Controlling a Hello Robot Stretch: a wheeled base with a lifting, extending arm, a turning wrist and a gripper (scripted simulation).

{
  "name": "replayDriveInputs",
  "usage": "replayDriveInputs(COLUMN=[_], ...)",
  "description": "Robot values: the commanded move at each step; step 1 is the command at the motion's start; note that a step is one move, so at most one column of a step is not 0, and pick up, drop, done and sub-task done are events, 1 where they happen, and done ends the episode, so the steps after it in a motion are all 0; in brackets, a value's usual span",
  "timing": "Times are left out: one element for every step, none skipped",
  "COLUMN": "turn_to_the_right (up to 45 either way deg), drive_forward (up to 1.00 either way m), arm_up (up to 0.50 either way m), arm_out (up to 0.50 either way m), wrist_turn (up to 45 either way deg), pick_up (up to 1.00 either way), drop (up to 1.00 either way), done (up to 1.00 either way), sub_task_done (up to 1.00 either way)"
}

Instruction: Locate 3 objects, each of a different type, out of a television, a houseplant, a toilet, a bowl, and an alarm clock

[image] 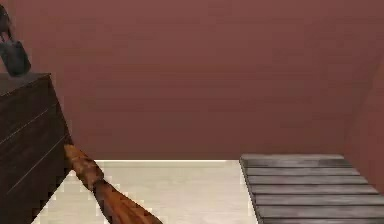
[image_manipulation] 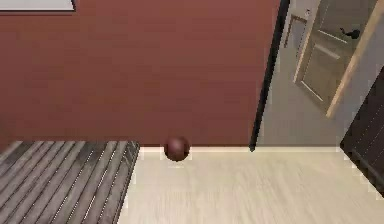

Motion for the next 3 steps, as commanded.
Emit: replayDriveInputs(turn_to_the_right=[45.0,45.0,36.0], drive_forward=[0.00,0.00,0.00], arm_up=[0.00,0.00,0.00], arm_out=[0.00,0.00,0.00], wrist_turn=[0.0,0.0,0.0], pick_up=[0.00,0.00,0.00], drop=[0.00,0.00,0.00], done=[0.00,0.00,0.00], sub_task_done=[0.00,0.00,0.00])
